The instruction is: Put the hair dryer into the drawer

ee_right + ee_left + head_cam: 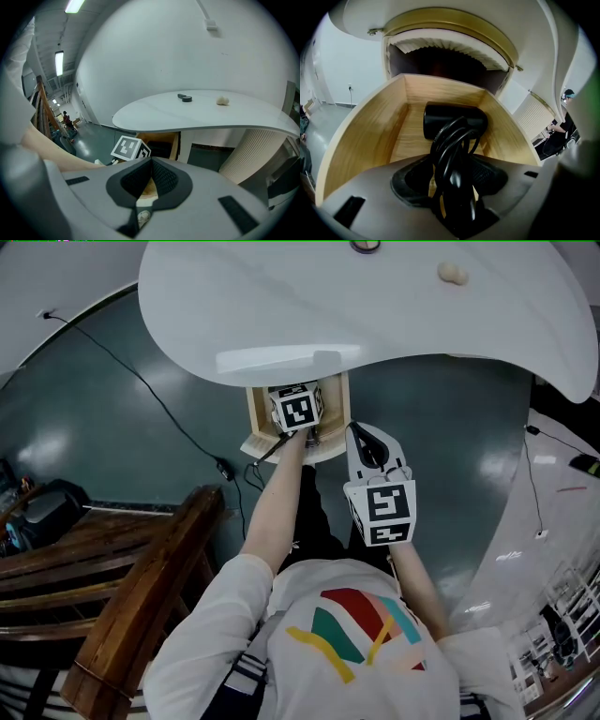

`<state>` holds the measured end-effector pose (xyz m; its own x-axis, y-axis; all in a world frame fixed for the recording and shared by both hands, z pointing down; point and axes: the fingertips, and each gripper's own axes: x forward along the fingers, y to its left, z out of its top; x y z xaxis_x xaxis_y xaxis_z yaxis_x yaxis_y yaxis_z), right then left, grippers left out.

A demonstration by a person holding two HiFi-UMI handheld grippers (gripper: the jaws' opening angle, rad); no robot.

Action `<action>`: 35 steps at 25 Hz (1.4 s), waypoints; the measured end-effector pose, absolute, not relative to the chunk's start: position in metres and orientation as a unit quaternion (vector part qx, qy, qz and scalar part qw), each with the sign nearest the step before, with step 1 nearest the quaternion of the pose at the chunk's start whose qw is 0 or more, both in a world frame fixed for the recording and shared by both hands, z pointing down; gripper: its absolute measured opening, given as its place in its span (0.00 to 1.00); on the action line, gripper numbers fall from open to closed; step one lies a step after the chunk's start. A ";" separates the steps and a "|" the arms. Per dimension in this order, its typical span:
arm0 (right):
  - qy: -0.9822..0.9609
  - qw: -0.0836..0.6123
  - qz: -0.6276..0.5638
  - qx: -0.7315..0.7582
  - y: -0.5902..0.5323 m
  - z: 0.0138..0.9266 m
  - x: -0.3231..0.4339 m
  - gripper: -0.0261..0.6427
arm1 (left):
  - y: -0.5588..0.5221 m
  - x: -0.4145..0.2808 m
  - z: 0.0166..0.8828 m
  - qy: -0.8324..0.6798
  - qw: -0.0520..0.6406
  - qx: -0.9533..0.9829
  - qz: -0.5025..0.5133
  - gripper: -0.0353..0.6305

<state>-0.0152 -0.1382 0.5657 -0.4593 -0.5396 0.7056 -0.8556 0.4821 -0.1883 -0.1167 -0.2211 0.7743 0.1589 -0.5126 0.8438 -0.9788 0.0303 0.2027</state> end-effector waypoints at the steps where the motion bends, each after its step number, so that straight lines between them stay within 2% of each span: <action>1: -0.811 0.291 0.272 0.429 -0.137 0.566 -0.017 0.06 | -0.222 -0.116 0.774 -0.586 0.414 0.638 0.279 0.41; 19: -0.815 0.277 0.277 0.426 -0.135 0.575 -0.030 0.06 | -0.217 -0.116 0.787 -0.581 0.461 0.618 0.262 0.41; 22: -0.816 0.274 0.275 0.428 -0.136 0.573 -0.031 0.06 | -0.216 -0.119 0.784 -0.585 0.462 0.614 0.259 0.45; 26: -0.818 0.268 0.273 0.430 -0.135 0.566 -0.033 0.06 | -0.216 -0.120 0.771 -0.590 0.466 0.613 0.244 0.49; 35: -0.831 0.248 0.246 0.432 -0.146 0.527 -0.054 0.06 | -0.217 -0.114 0.712 -0.572 0.454 0.639 0.242 0.49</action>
